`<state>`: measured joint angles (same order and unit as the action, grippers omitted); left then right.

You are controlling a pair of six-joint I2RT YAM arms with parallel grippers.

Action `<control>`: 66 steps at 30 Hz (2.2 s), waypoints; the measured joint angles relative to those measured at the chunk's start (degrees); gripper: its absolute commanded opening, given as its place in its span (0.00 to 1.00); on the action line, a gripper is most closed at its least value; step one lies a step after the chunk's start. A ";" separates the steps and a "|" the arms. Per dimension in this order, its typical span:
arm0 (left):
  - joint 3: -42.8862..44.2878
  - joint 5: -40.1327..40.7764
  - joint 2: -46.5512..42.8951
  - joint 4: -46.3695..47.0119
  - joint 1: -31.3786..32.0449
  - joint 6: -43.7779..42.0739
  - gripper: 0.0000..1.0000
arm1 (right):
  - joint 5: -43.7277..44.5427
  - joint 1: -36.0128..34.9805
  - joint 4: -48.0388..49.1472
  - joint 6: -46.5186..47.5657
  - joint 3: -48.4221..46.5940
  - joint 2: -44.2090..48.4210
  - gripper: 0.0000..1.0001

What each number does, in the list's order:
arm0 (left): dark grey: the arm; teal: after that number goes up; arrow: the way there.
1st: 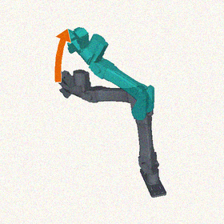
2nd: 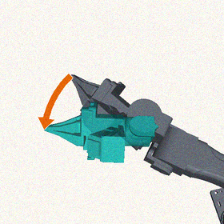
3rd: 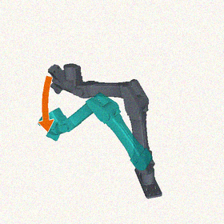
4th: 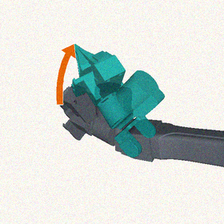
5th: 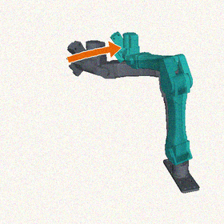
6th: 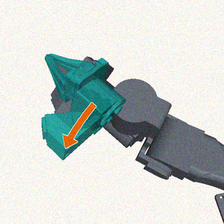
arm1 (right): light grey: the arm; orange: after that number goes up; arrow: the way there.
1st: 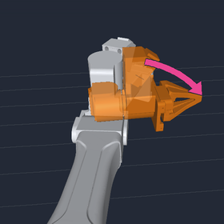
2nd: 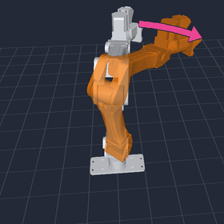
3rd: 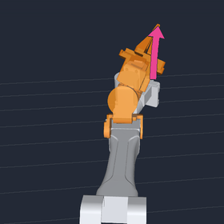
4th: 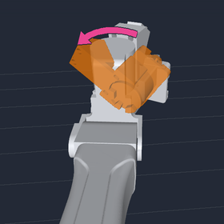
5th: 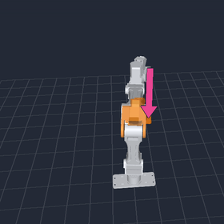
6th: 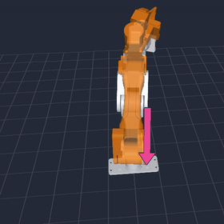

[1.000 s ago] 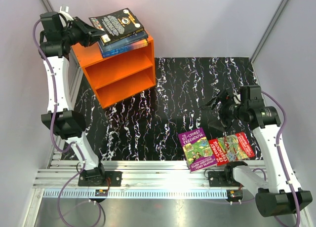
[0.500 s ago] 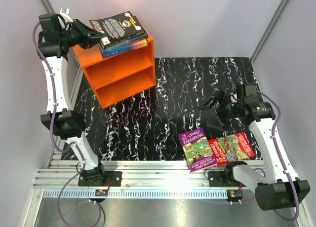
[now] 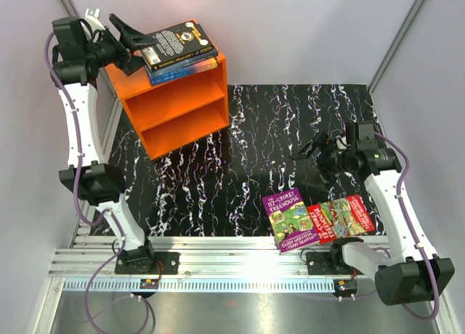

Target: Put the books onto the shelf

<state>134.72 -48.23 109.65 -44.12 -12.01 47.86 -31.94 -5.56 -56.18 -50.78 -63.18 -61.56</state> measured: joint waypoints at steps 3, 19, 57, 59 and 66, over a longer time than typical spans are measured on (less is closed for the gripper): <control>0.90 -0.02 -0.07 0.00 -0.31 0.11 0.99 | -0.57 0.00 0.33 0.02 0.35 -0.02 1.00; -2.60 10.95 -5.38 -16.63 -5.46 -7.52 0.99 | -0.70 0.00 0.90 0.96 2.78 1.03 1.00; -78.97 32.65 -9.31 31.23 68.72 19.41 0.99 | 16.94 1.07 13.75 15.02 15.02 -25.49 0.98; -78.05 32.37 -8.15 33.77 68.61 20.17 0.99 | 14.64 1.11 17.14 14.86 17.33 -25.64 0.97; -71.21 30.95 -1.77 35.52 68.39 21.44 0.99 | 5.70 1.46 23.30 12.87 22.97 -23.23 0.88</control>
<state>63.51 -17.28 107.87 -8.60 56.38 69.30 -26.24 -4.10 -32.88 -37.91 -40.21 -84.79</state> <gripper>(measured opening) 0.985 0.882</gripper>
